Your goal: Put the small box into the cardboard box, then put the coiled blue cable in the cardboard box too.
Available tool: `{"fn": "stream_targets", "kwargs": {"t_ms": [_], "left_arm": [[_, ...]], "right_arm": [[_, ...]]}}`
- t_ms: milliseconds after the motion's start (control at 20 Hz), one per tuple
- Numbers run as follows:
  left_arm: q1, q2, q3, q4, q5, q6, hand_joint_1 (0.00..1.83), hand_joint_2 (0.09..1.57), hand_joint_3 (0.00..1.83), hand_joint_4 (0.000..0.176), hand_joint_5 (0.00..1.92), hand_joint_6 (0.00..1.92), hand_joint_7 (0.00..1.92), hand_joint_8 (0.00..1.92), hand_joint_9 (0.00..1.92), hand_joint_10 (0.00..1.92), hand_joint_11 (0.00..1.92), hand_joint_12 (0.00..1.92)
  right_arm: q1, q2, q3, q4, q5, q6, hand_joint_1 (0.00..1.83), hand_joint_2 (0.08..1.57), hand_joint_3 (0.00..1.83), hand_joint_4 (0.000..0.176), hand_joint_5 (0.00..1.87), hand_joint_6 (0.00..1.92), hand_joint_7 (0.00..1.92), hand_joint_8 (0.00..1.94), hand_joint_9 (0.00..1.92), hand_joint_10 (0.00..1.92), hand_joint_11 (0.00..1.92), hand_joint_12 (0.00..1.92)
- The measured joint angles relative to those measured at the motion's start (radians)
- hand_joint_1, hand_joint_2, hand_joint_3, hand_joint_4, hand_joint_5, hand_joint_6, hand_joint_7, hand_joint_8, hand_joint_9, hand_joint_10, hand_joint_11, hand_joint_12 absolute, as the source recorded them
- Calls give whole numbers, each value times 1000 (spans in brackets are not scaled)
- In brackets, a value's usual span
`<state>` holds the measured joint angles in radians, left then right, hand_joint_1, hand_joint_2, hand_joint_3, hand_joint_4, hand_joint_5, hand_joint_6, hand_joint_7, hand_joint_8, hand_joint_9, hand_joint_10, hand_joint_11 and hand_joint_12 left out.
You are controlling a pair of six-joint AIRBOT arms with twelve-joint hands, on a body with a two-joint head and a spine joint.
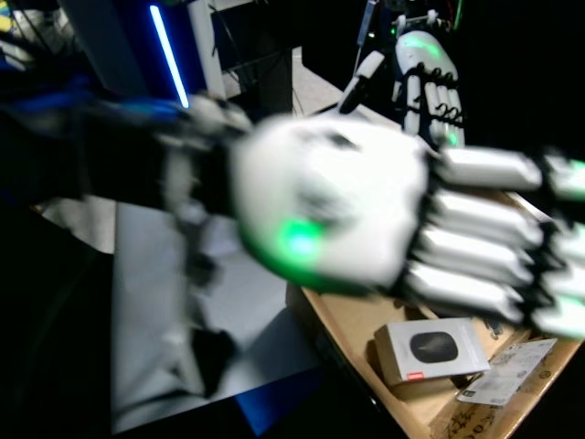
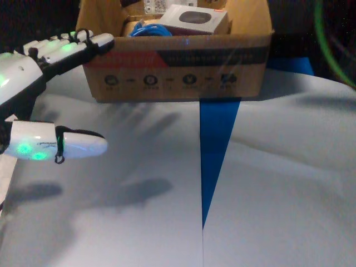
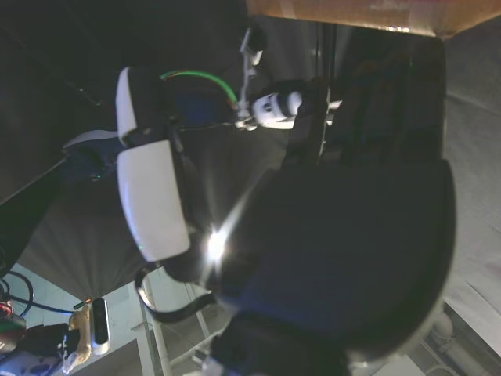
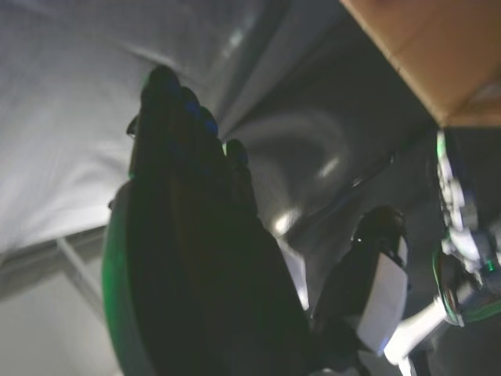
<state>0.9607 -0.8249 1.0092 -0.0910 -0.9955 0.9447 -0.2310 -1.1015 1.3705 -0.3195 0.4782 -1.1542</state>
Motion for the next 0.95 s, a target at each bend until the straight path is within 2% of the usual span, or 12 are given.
{"fn": "stream_targets", "kwargs": {"t_ms": [150, 200, 250, 350, 450, 600, 650, 750, 950], "left_arm": [[0, 23, -11, -13, -22, -2, 562, 856, 0, 176, 79, 1, 90, 2, 65, 0, 72, 0], [6, 36, -28, -14, -45, -2, 607, 844, 0, 171, 49, 0, 19, 0, 0, 0, 22, 0], [11, 42, -32, -15, -56, -3, 596, 854, 0, 163, 52, 1, 11, 0, 0, 0, 25, 1], [52, 71, -57, -35, -107, 1, 543, 847, 0, 176, 70, 7, 26, 8, 31, 11, 95, 31], [111, 92, -84, -92, -186, 27, 498, 854, 0, 176, 56, 0, 18, 1, 5, 0, 51, 12], [149, 92, -95, -128, -219, 31, 434, 856, 2, 176, 50, 1, 0, 0, 0, 0, 51, 12], [153, 92, -100, -133, -225, 31, 301, 865, 6, 176, 38, 0, 0, 0, 0, 0, 4, 0], [172, 98, -108, -129, -245, 31, 264, 875, 7, 176, 19, 0, 0, 0, 0, 0, 0, 0], [259, 121, -142, -179, -307, 31, 278, 880, 4, 176, 15, 0, 0, 0, 0, 0, 0, 0]], "right_arm": [[-149, 156, -157, 69, 193, -2, 420, 866, 6, 176, 0, 0, 0, 0, 0, 0, 6, 2], [-274, 237, -251, 126, 309, -2, 501, 836, 0, 176, 7, 2, 0, 0, 4, 1, 89, 45], [-296, 247, -266, 135, 333, -2, 515, 827, 0, 176, 10, 3, 0, 0, 0, 0, 69, 40], [-394, 282, -313, 189, 449, -3, 541, 837, 0, 176, 38, 10, 0, 0, 0, 0, 70, 48], [-505, 303, -350, 264, 551, -3, 549, 842, 0, 176, 7, 0, 0, 0, 0, 0, 0, 0], [-701, 332, -409, 375, 653, -3, 546, 803, 0, 176, 38, 11, 0, 0, 0, 0, 16, 8], [-752, 350, -429, 402, 671, -3, 572, 802, 0, 176, 56, 13, 0, 0, 0, 0, 7, 3], [-835, 390, -465, 464, 747, -3, 666, 794, 0, 176, 133, 9, 0, 0, 0, 0, 1, 3], [-905, 391, -488, 507, 787, -3, 671, 777, 0, 176, 103, 0, 0, 0, 0, 0, 0, 0]]}}
